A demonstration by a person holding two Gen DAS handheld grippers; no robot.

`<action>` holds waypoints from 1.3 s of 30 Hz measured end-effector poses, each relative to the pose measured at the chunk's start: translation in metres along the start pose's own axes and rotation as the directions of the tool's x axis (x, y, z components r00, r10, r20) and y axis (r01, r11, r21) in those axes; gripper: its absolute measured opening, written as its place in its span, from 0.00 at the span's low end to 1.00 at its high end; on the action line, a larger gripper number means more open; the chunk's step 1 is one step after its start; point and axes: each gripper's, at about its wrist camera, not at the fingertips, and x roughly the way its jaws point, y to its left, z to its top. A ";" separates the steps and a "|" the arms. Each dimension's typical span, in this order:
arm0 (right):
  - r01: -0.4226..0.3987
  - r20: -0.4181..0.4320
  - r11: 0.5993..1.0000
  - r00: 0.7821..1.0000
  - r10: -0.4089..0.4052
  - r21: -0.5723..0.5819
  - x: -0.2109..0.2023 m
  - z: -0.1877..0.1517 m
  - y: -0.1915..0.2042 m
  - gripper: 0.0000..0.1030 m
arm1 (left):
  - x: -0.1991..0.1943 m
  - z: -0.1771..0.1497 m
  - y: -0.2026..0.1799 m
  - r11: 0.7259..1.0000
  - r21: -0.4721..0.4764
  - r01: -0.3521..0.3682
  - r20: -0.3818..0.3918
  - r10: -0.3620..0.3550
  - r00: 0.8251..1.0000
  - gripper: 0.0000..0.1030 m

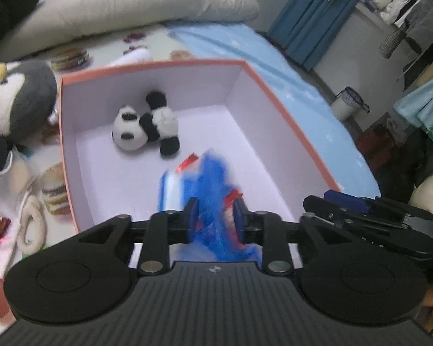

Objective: Organize soft objects
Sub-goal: 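Lower into the box and open the left gripper while the right gripper releases, then withdraw both open grippers up and away from the pink box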

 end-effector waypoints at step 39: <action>-0.122 0.290 0.982 0.943 0.160 -0.144 -0.113 -0.090 0.079 0.43 | -0.136 -0.133 -0.006 0.984 0.130 -0.125 0.393 0.065 0.917 0.33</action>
